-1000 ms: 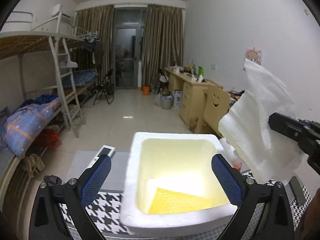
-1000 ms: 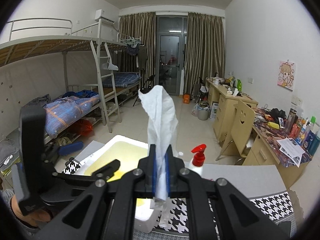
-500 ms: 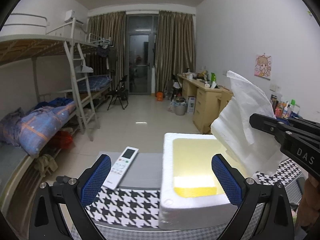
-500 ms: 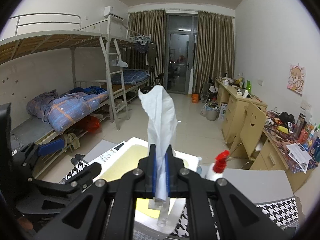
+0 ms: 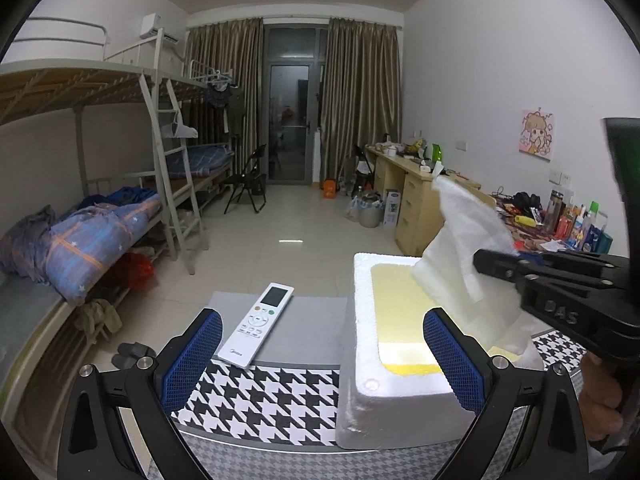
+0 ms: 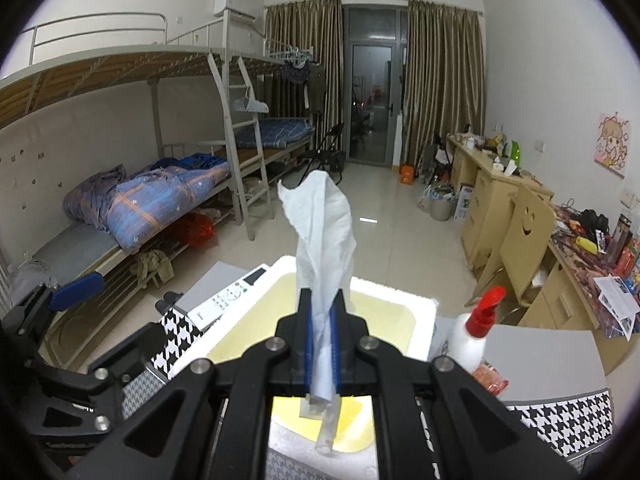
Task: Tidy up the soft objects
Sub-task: 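Lower the tissue into the foam box and open the right gripper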
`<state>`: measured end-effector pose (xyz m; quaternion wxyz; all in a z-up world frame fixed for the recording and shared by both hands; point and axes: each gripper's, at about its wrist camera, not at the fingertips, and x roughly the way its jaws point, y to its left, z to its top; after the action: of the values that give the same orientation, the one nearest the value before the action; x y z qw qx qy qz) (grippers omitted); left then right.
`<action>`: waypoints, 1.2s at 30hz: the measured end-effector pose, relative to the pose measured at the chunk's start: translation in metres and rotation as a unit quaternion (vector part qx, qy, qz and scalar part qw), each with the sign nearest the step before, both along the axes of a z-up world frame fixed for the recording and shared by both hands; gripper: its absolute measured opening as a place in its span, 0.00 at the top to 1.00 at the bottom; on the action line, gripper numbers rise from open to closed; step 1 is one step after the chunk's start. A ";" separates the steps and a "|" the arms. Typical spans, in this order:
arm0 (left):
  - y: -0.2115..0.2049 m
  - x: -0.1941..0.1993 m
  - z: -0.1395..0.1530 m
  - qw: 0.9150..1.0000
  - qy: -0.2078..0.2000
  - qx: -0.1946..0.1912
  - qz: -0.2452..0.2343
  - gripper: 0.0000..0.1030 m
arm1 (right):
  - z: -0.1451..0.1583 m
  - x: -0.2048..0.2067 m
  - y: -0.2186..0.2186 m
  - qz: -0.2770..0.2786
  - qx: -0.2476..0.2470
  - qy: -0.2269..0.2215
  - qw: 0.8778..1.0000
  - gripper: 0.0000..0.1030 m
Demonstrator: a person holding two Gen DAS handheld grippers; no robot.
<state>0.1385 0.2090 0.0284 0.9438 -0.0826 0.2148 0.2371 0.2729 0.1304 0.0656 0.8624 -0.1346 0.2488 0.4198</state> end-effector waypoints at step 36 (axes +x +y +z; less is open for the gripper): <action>-0.009 -0.026 -0.002 1.000 -0.018 0.000 -0.001 0.02 | -0.004 -0.001 -0.018 0.005 -0.023 0.037 0.999 0.24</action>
<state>0.1128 0.2004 0.0266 0.9476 -0.0869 0.1984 0.2347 0.2717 0.1127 0.0620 0.8470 -0.1397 0.2896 0.4233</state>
